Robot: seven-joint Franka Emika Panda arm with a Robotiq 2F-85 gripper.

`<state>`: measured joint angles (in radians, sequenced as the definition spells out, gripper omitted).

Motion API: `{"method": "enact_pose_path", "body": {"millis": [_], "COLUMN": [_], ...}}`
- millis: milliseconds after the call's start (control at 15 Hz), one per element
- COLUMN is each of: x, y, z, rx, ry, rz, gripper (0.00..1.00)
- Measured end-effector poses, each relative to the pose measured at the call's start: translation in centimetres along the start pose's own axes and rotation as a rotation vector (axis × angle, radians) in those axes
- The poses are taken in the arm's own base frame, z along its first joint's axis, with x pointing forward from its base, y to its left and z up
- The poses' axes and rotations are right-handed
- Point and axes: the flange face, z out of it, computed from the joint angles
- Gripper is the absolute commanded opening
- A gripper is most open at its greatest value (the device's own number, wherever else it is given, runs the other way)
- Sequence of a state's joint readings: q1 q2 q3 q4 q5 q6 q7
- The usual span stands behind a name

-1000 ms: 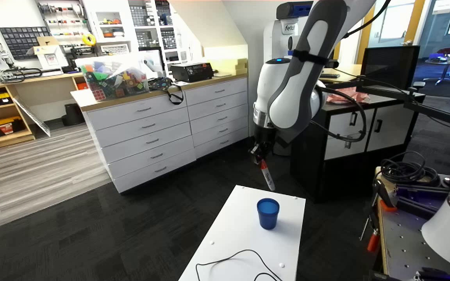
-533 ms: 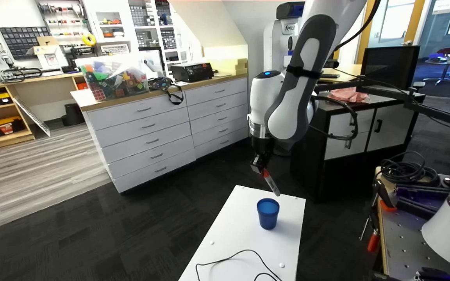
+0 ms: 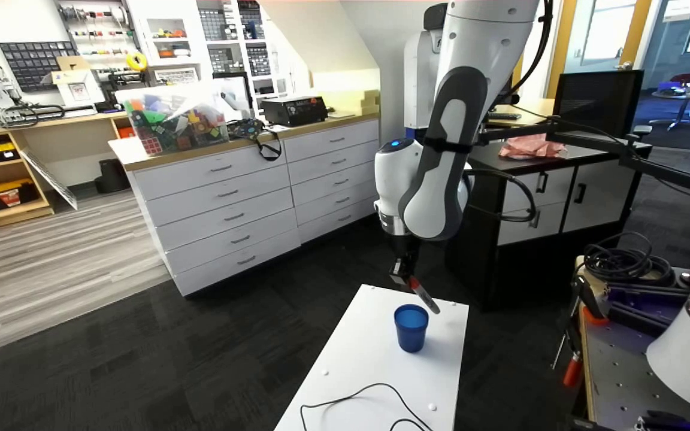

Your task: Pick up the pen from the blue cup and put it on the table.

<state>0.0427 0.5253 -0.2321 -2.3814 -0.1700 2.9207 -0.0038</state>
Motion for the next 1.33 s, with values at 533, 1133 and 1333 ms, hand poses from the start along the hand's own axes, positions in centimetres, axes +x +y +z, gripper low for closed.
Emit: {"method": "enact_pose_path", "body": {"millis": [533, 1133, 1333], "x": [1.1, 1.8, 1.8], "y": [0.0, 0.2, 0.2], "z": [3.6, 5.0, 5.0], "rx": [-0.006, 0.003, 0.003], "ry": [-0.046, -0.057, -0.057], "rz": [-0.038, -0.034, -0.034], "gripper": [0.73, 0.80, 0.80]}}
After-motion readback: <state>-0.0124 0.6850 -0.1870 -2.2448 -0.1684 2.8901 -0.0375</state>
